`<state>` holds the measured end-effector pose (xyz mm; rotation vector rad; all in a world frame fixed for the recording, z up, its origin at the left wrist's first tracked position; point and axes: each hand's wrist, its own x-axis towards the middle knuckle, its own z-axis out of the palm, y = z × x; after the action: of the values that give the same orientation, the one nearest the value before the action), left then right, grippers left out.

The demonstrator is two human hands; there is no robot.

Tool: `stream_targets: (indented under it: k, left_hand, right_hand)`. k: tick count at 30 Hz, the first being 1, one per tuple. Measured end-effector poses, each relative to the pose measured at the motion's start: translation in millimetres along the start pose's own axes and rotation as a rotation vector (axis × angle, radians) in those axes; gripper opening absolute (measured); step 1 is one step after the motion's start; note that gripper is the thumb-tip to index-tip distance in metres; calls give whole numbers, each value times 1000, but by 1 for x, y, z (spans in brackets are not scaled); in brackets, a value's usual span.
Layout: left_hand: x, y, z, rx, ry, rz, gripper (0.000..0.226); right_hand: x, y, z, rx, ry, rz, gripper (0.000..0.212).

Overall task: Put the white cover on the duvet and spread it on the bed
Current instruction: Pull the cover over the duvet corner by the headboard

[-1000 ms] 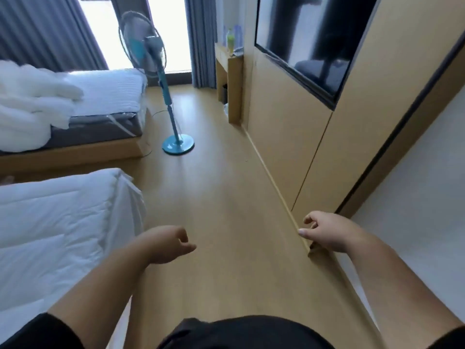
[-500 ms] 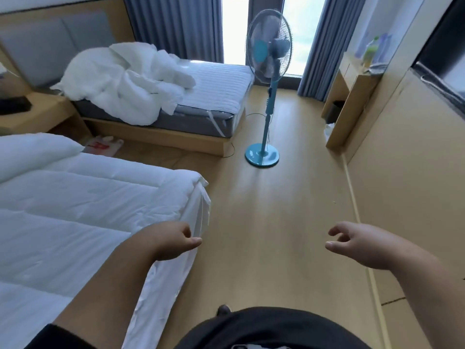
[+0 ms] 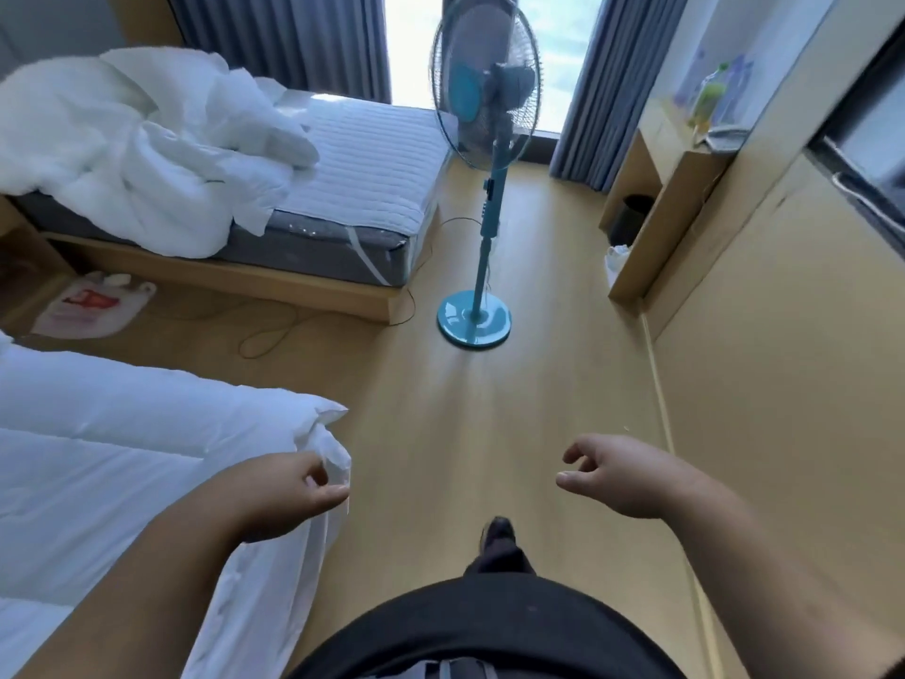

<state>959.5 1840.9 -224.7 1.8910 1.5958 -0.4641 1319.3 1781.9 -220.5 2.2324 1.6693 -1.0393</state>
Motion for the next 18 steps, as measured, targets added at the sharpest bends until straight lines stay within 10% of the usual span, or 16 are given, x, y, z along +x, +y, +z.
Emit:
stream_targets:
  k: [10,18]
  left_hand:
    - [141,55,-119,-204,64,-176,36]
    - [197,-22,-165,-323,12,-407,40]
  right_hand:
    - [218,-77,-164,-322,-63,-231,48]
    - [347,-189,-213,-455,-106,-392,45]
